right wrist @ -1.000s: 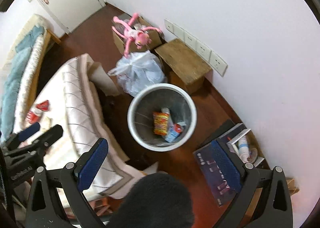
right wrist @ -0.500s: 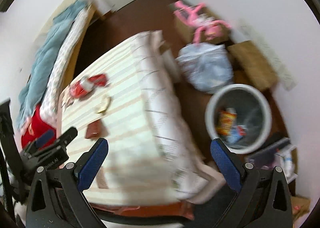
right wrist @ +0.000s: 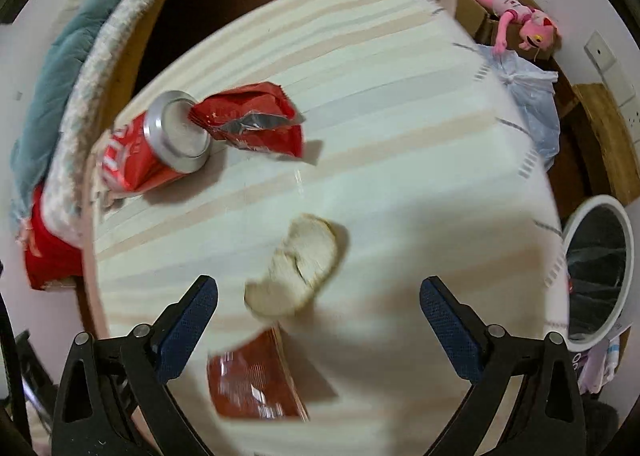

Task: Collect trash
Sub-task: 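Move both open tools back over the table, then grasp the brown snack packet with the left tool while the right tool grasps the bread piece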

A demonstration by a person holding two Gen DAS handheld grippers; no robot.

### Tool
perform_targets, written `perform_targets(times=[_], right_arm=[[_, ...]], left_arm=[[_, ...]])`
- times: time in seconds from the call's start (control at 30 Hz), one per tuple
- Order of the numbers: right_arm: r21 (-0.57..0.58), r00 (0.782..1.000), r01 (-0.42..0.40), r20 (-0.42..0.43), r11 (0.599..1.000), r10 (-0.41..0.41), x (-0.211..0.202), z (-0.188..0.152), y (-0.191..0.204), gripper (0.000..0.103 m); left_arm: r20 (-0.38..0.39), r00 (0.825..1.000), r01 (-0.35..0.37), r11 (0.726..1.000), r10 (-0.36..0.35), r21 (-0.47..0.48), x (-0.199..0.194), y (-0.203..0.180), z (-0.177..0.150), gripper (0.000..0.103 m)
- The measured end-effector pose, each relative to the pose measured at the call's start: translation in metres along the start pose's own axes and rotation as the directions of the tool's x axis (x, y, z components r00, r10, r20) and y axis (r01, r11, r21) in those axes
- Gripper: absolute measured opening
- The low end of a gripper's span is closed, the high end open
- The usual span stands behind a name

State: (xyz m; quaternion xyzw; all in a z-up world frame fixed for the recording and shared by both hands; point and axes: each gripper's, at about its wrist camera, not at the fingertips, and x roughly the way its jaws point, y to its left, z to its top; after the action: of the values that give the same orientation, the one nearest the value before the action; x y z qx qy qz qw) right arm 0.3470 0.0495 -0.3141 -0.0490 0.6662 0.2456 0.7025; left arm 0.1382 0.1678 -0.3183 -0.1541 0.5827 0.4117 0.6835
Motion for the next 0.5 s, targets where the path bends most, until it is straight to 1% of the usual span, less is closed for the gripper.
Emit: perform_targets(times=[0.03,0.07,0.1,0.13,0.17,0.2,0.23,0.3,0.37,0.4,0.43,0.47,0.5], right_arm=[[-0.008,1.000,0.022,0.004,1.000,-0.022,0.002,0.002,0.003,0.093],[-0.026,0.998,0.047,0.031,0.999,-0.046,0.001,0.002,0.009,0.090],[-0.057,0.996,0.075,0.048,0.996,-0.072,0.002,0.001,0.015,0.082],[-0.095,0.989,0.137,0.065,0.986,-0.131,0.002,-0.002,0.022,0.072],[-0.123,0.981,0.183,0.085,0.975,-0.173,0.003,-0.004,0.027,0.064],[-0.151,0.974,0.215,0.107,0.965,-0.201,0.003,-0.006,0.030,0.048],[-0.170,0.972,0.221,0.115,0.960,-0.203,0.003,-0.007,0.030,0.039],[-0.184,0.977,0.201,0.107,0.962,-0.184,0.000,-0.010,0.025,0.034],[-0.188,0.980,0.192,0.095,0.963,-0.176,-0.008,-0.015,0.011,0.030],[-0.188,0.981,0.187,0.093,0.964,-0.172,-0.013,-0.019,0.003,0.021],[-0.188,0.982,0.180,0.086,0.966,-0.166,-0.020,-0.025,-0.008,0.017],[-0.185,0.984,0.176,0.076,0.967,-0.164,-0.024,-0.029,-0.017,0.017],[-0.181,0.986,0.165,0.058,0.970,-0.157,-0.029,-0.036,-0.029,0.017]], left_arm=[[-0.010,1.000,0.002,1.000,-0.002,0.001,0.003,0.000,-0.001,0.094],[-0.021,1.000,0.004,1.000,-0.004,0.004,0.006,0.000,0.000,0.094],[-0.026,1.000,0.004,1.000,-0.004,0.004,0.007,-0.002,0.002,0.094],[-0.017,1.000,0.002,1.000,-0.002,0.003,0.006,-0.002,0.001,0.094],[-0.019,1.000,0.002,1.000,-0.002,0.007,0.006,-0.004,0.002,0.094],[-0.018,1.000,0.000,1.000,0.001,0.010,0.005,-0.005,0.003,0.094],[-0.018,1.000,0.008,1.000,-0.008,0.013,0.004,-0.007,0.003,0.094],[-0.019,0.999,0.032,0.999,-0.031,0.023,0.002,-0.012,0.004,0.094],[0.007,0.998,0.067,0.996,-0.068,0.058,-0.012,-0.021,0.002,0.094],[0.021,0.996,0.089,0.993,-0.091,0.080,-0.019,-0.026,0.002,0.094],[0.040,0.990,0.128,0.983,-0.134,0.128,-0.031,-0.036,0.000,0.094],[0.053,0.983,0.162,0.969,-0.174,0.188,-0.041,-0.046,-0.003,0.094],[0.057,0.976,0.187,0.948,-0.208,0.258,-0.051,-0.057,-0.008,0.094]])
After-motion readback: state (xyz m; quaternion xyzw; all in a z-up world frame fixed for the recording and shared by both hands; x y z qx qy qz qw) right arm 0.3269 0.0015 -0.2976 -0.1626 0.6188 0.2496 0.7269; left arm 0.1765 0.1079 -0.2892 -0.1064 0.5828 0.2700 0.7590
